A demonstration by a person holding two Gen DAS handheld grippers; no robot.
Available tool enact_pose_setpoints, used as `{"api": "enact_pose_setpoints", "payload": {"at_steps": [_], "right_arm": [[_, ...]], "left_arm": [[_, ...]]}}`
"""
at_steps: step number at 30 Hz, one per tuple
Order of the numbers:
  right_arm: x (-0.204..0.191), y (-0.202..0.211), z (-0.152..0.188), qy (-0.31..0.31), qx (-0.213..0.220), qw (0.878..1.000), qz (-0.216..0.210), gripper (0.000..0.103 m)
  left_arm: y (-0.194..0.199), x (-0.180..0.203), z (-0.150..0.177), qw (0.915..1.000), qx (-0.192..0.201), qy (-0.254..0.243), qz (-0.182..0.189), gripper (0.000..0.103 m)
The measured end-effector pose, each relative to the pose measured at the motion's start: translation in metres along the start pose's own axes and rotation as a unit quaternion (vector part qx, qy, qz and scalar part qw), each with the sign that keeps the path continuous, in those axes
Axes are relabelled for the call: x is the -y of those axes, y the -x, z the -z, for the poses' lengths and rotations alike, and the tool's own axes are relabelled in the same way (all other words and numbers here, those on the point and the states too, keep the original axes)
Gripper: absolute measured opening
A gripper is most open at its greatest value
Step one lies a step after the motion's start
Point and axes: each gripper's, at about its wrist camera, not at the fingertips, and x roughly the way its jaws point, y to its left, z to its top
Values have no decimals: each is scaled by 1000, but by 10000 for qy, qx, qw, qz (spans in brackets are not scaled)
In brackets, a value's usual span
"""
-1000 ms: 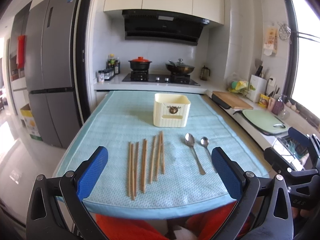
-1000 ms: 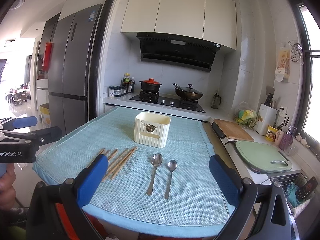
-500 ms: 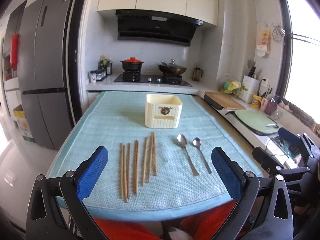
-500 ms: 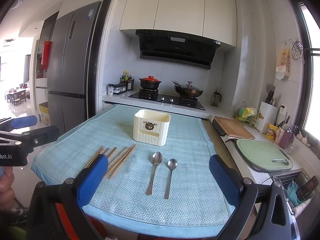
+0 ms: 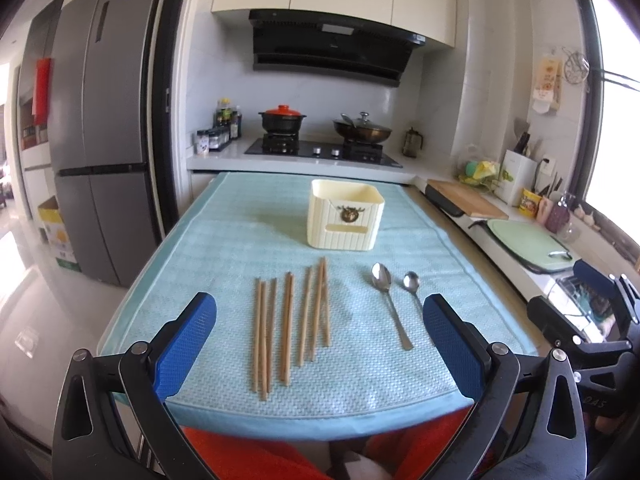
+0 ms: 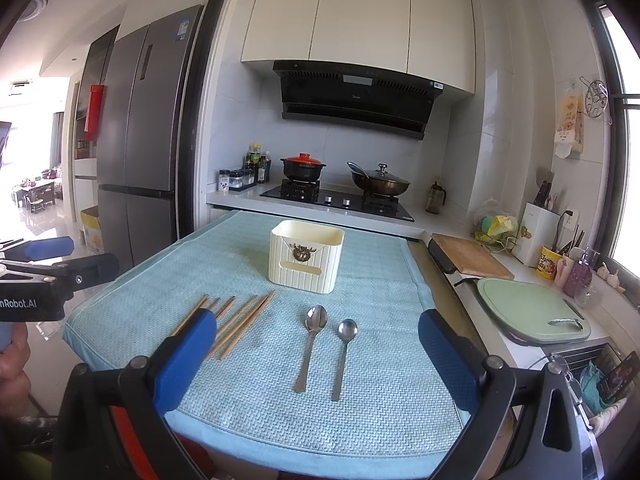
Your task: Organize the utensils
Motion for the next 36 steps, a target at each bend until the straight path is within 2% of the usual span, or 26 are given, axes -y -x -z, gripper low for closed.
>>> {"api": "enact_pose_setpoints", "payload": {"at_steps": [12, 21, 24, 28, 32, 36], "right_arm": [[0, -29, 3, -39, -292, 9995, -86, 103], [23, -67, 15, -285, -657, 9974, 2, 103], [37, -88, 24, -449, -878, 9951, 38, 103], [58, -122, 42, -706, -1331, 9884, 172, 103], [75, -154, 61, -841, -1785, 9796, 377, 103], [84, -175, 74, -1054, -2079, 9719, 322, 103]], "left_arm": [[-32, -42, -2, 9970, -310, 561, -434, 103], [-70, -51, 3, 9946, -644, 506, -637, 103], [-89, -60, 5, 9928, -806, 508, -728, 103], [-121, -77, 10, 9894, -1129, 642, -657, 103], [-156, -82, 16, 9863, -1443, 354, -714, 103], [-190, -87, 23, 9824, -1691, 171, -781, 103]]}}
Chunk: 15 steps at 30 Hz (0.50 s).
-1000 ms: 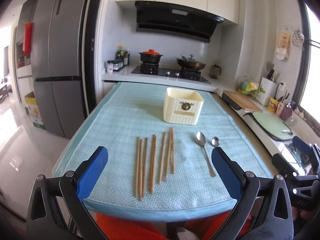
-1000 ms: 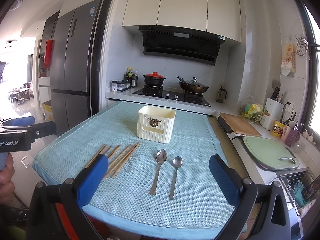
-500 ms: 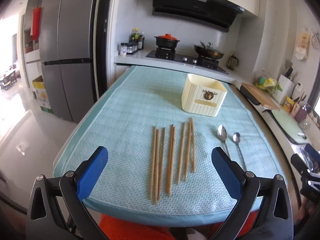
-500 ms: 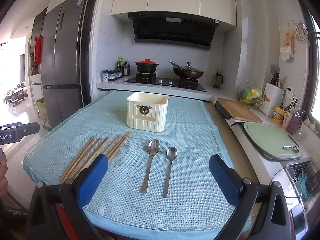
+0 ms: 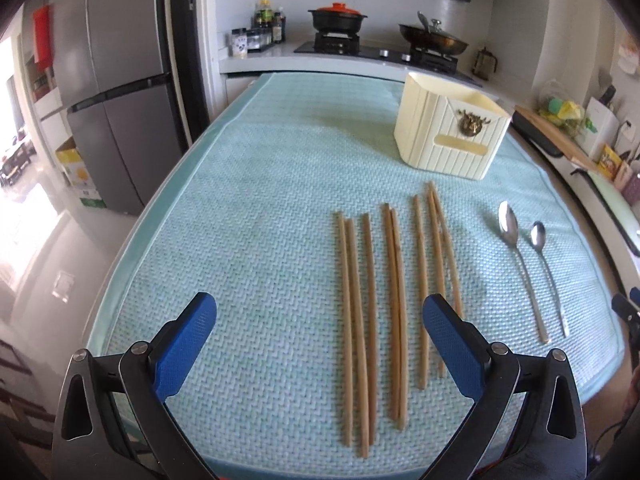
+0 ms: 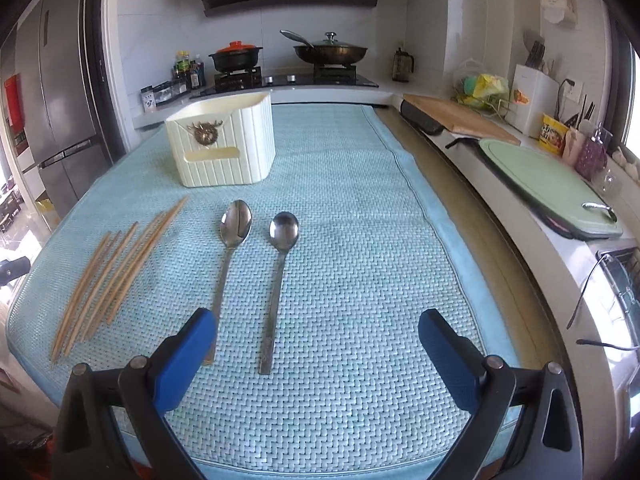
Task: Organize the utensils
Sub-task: 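Move the right tool toward the steel spoons while the left tool approaches the chopsticks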
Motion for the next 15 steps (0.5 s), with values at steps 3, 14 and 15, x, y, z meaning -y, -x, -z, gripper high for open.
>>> {"api": "enact_pose_setpoints", "payload": {"at_steps": [3, 14, 15], "right_arm": [[1, -9, 2, -61, -109, 9999, -32, 103], [4, -25, -1, -74, -233, 9996, 105, 103], [4, -26, -1, -75, -231, 9996, 110, 103]], "left_arm": [[-24, -5, -3, 9998, -179, 42, -16, 103], [-82, -19, -10, 9972, -680, -96, -301, 103], [-84, -19, -10, 9970, -710, -100, -289, 103]]}}
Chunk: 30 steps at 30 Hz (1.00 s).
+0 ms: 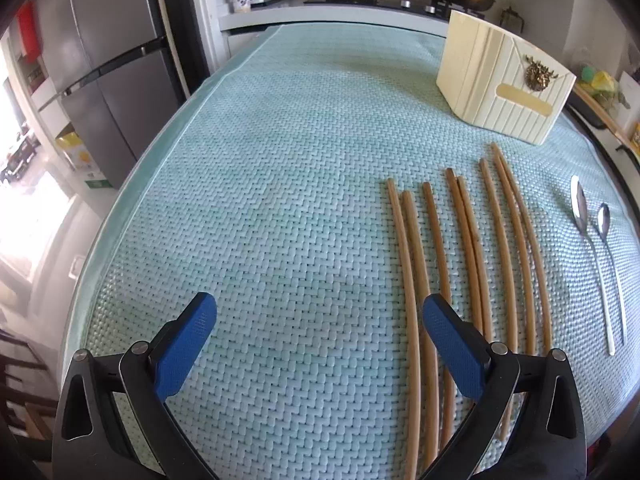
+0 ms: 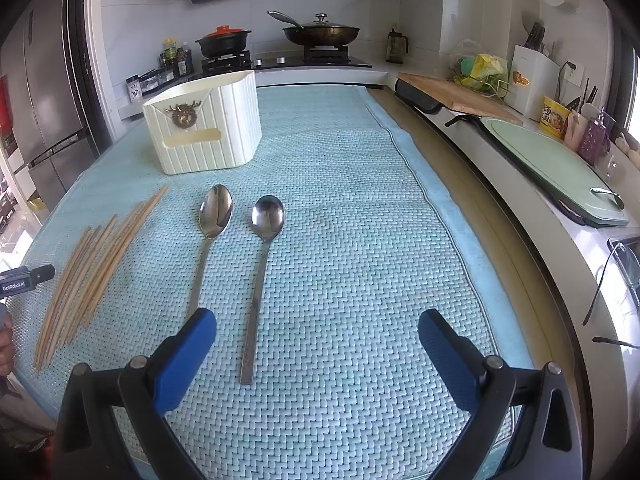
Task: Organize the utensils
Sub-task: 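Move the right tool toward the steel spoons while the left tool approaches the chopsticks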
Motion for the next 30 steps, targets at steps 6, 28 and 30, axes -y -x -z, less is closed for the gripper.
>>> {"api": "enact_pose_setpoints", "payload": {"at_steps": [6, 28, 30], "right_arm": [[-4, -2, -4, 18, 16, 10000, -23, 103], [5, -76, -1, 545, -509, 9970, 195, 103], [14, -80, -2, 318, -659, 9973, -41, 103]], "left_arm": [[-7, 1, -1, 10000, -42, -38, 42, 103], [-31, 5, -16, 9987, -259, -355, 246, 103], [-31, 4, -15, 9989, -185, -356, 259, 103]]}}
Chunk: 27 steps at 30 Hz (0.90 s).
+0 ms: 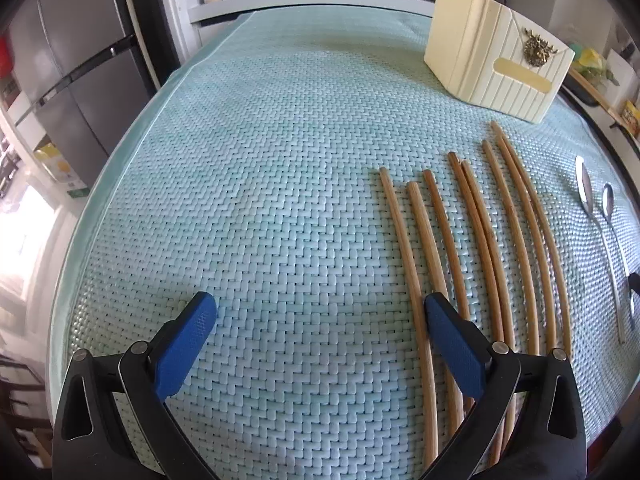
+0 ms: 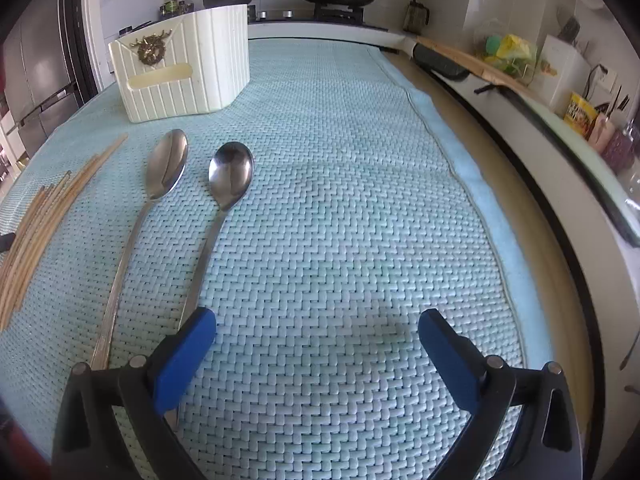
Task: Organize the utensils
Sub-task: 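Move the right tool toward the steel spoons while the left tool approaches the chopsticks, then close the right tool on a steel spoon while the left tool grips one wooden chopstick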
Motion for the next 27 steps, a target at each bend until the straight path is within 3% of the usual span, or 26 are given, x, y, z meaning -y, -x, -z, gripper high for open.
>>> {"api": "enact_pose_setpoints", "payload": {"at_steps": [4, 9, 11, 13, 19, 22, 25, 27], "right_arm": [[2, 7, -7, -64, 96, 9993, -368, 103], [-25, 10, -24, 198, 424, 9962, -729, 103], [-35, -10, -31, 234, 215, 9971, -691, 103], [-48, -25, -34, 474, 74, 9981, -397, 103], [-48, -37, -48, 560, -100, 9971, -497, 103], [-43, -47, -64, 584, -126, 9970, -497, 103], [-45, -53, -77, 505, -205, 9975, -443, 103], [-50, -56, -83, 532, -139, 9975, -445, 93]], "left_arm": [[-1, 1, -1, 10000, 14, 33, 8, 103], [-8, 4, -12, 10000, 49, 45, -16, 103], [-11, 5, -16, 9999, 98, -36, 12, 103], [-14, 3, -22, 9999, 30, -100, 61, 103], [-21, 5, -37, 9994, -139, -256, 187, 102], [-22, 11, -47, 9989, -82, -391, 258, 92], [-23, 19, -53, 9981, -67, -512, 339, 75], [-24, 22, -56, 9978, -47, -539, 379, 66]]}}
